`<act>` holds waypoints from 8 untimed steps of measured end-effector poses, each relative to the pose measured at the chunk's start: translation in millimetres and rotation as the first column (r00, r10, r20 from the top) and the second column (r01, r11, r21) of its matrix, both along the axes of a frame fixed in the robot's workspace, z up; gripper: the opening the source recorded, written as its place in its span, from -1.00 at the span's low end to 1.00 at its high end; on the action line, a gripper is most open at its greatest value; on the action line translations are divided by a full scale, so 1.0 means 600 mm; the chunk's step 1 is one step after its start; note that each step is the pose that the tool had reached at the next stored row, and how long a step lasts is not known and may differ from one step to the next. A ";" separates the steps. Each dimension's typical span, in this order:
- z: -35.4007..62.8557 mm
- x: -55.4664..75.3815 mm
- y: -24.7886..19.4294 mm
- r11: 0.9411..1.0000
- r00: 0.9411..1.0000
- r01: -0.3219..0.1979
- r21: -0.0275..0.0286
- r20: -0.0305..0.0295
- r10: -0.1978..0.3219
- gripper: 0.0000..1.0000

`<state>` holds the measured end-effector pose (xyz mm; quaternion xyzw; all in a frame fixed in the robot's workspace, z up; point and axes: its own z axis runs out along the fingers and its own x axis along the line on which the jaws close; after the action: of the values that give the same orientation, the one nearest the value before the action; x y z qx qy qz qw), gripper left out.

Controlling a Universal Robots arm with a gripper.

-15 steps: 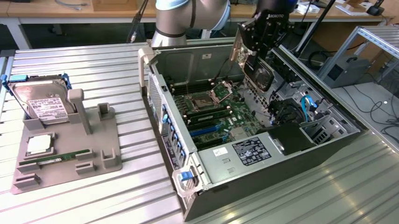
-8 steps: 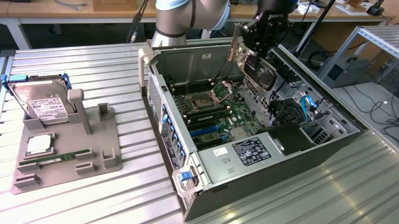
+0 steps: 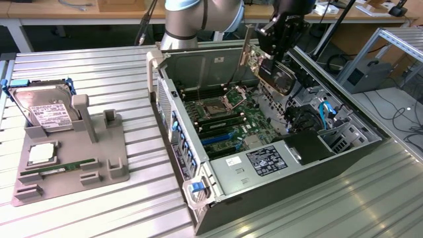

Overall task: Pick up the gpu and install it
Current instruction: 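Insert the gpu into the slot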

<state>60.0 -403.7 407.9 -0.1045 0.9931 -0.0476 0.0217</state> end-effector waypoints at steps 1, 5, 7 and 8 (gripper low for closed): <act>0.000 0.000 0.0000 1.000 1.000 -0.009 0.000 0.000 0.009 -0.46; 0.000 0.000 0.0000 0.998 0.998 -0.060 0.000 0.000 0.060 -0.46; 0.000 0.000 0.0000 0.997 0.997 -0.084 0.000 0.000 0.084 -0.46; 0.000 0.000 0.0000 0.995 0.995 -0.099 0.000 0.000 0.099 -0.46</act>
<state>60.0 -403.7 407.7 -0.1534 0.9868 -0.0465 0.0240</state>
